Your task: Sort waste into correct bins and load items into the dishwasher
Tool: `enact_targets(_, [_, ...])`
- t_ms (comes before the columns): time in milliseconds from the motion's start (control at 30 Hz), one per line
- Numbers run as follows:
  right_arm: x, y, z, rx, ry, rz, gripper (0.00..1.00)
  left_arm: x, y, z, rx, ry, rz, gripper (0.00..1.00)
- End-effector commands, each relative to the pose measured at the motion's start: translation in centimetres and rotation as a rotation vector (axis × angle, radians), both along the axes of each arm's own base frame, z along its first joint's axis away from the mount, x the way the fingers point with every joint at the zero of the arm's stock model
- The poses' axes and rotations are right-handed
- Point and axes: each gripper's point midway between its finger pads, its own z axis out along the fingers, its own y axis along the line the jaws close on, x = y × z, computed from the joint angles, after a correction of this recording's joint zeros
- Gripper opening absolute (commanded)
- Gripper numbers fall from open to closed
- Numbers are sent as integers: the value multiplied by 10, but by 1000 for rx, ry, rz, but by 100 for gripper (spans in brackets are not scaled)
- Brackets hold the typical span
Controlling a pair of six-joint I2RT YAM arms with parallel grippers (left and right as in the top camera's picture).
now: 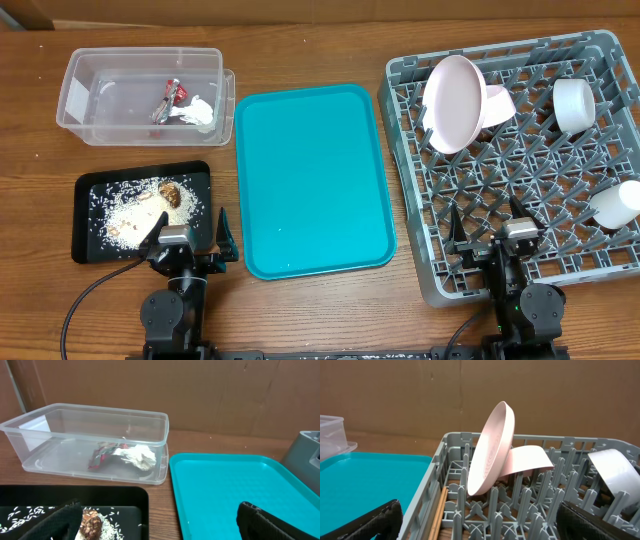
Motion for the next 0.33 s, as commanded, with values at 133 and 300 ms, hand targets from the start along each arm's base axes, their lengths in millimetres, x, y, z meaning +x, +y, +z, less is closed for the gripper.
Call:
enact_targets(133, [0,0,-1,-6,-7,2,100,0,-2,1,17,-8,-13,100])
enact_targets(300, [0,0,-1,-6,-7,2,100,0,-2,1,17,-7,-13,100])
